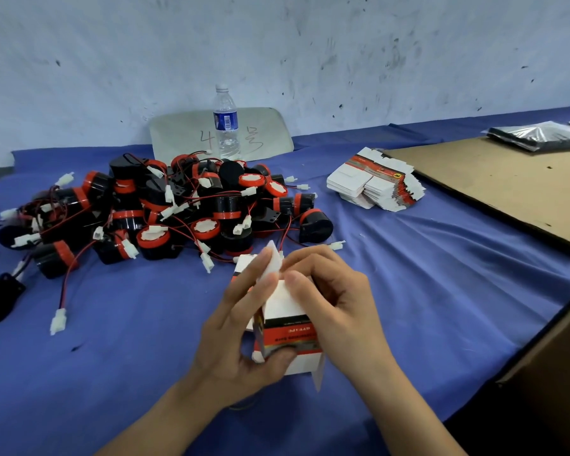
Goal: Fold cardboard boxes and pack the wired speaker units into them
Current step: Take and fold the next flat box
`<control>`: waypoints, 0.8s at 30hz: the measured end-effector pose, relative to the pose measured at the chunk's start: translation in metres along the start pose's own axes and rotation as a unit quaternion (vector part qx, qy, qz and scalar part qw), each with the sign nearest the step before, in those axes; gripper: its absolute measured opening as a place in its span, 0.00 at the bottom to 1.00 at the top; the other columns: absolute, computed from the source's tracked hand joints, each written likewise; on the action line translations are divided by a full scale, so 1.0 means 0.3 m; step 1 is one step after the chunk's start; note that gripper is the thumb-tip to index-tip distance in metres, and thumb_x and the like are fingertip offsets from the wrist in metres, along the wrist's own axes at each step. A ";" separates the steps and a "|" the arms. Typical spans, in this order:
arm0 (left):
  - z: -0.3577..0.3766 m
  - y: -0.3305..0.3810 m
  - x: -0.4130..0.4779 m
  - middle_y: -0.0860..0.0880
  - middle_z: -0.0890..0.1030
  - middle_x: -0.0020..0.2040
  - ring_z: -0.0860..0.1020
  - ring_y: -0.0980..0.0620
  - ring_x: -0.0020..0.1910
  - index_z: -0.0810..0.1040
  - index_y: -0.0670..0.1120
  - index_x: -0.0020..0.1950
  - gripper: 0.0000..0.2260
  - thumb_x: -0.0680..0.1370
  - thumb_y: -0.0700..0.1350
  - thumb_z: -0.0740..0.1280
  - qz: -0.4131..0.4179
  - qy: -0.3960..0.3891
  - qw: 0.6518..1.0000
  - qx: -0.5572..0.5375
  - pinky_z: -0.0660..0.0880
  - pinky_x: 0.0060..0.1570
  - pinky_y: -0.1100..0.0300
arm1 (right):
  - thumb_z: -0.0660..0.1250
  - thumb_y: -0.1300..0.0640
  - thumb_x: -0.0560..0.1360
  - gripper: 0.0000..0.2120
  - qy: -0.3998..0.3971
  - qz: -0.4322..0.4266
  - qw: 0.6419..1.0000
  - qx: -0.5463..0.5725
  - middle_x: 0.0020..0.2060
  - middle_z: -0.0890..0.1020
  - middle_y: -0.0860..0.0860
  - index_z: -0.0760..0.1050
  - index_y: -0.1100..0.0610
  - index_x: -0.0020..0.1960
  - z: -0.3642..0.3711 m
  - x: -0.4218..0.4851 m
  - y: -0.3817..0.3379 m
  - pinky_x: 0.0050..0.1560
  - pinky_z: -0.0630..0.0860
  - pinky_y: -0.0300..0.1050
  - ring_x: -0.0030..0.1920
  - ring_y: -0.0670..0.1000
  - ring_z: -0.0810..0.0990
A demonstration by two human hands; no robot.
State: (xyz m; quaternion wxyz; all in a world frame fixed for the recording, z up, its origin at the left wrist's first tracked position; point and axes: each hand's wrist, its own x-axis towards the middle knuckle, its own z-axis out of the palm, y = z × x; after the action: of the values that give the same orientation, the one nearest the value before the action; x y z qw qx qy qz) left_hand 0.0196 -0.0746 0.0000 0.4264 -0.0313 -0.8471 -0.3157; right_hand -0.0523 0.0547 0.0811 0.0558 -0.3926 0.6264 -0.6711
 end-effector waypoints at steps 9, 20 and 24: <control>-0.003 -0.005 0.014 0.50 0.73 0.65 0.77 0.39 0.59 0.62 0.66 0.71 0.24 0.76 0.64 0.63 0.076 0.007 0.996 0.036 0.71 0.58 0.43 | 0.54 0.62 0.71 0.10 0.048 0.027 0.993 0.101 0.37 0.77 0.51 0.70 0.52 0.49 0.024 -0.017 0.012 0.34 0.73 0.54 0.36 0.52 0.74; -0.023 0.046 0.085 0.50 0.73 0.53 0.72 0.48 0.50 0.68 0.47 0.52 0.20 0.77 0.63 0.61 0.140 0.064 0.987 0.037 0.71 0.54 0.56 | 0.55 0.64 0.80 0.09 0.229 0.055 0.967 0.096 0.50 0.79 0.59 0.72 0.56 0.48 -0.118 0.095 0.106 0.55 0.77 0.47 0.46 0.55 0.80; -0.028 0.045 0.092 0.51 0.72 0.51 0.71 0.49 0.49 0.67 0.46 0.51 0.21 0.77 0.64 0.60 0.138 0.068 0.987 0.040 0.72 0.47 0.54 | 0.56 0.63 0.80 0.08 0.275 0.075 0.958 -0.003 0.47 0.79 0.50 0.72 0.54 0.48 -0.161 0.137 0.187 0.53 0.75 0.45 0.48 0.50 0.79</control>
State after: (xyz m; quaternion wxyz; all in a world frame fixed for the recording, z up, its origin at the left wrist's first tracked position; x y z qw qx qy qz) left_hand 0.0124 -0.0745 0.0309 0.5236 -0.1094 -0.8154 -0.2213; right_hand -0.1325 0.0582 0.0548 -0.0695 -0.1446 0.6474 -0.7451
